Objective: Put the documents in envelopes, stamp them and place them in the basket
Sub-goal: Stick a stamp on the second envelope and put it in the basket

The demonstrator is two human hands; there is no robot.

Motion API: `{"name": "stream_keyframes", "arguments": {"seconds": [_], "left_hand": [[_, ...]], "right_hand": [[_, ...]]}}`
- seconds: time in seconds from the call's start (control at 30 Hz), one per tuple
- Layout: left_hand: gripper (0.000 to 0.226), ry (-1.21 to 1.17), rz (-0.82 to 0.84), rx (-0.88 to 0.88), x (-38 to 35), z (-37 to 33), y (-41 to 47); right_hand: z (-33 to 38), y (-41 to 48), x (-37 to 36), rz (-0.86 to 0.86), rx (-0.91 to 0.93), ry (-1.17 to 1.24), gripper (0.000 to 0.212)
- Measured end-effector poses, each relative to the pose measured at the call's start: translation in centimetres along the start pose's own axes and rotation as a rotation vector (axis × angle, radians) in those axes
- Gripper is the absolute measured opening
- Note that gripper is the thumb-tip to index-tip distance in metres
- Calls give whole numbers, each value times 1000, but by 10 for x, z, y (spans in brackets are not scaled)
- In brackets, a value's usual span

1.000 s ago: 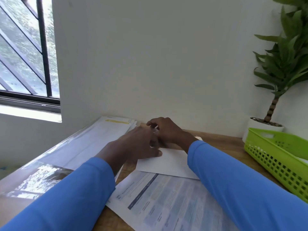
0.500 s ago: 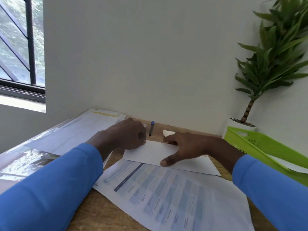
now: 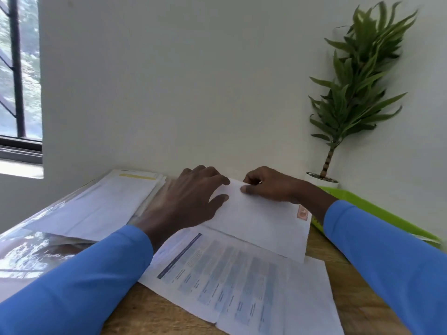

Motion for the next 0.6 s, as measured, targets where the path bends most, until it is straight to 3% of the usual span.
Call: {"name": "stream_keyframes", "arguments": {"seconds": [0.13, 0.33, 0.6], "left_hand": [[40, -87, -135, -155, 15, -39, -3], [50, -159, 48, -343, 7, -73, -14], [64, -111, 258, -388, 0, -82, -21]], "right_hand": [[6, -20, 38, -179, 27, -92, 23], [-8, -60, 103, -472, -20, -290, 21], [-94, -121, 167, -640, -423, -309, 44]]}}
Point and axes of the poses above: each hand's wrist, its own y-axis towards the middle knuckle, its own x-axis out of the back of the hand, z = x × y, the point moved 5 cm from there along y, towards the middle knuckle, and after that the axes turned 11 degrees about y, right-handed, at the moved point
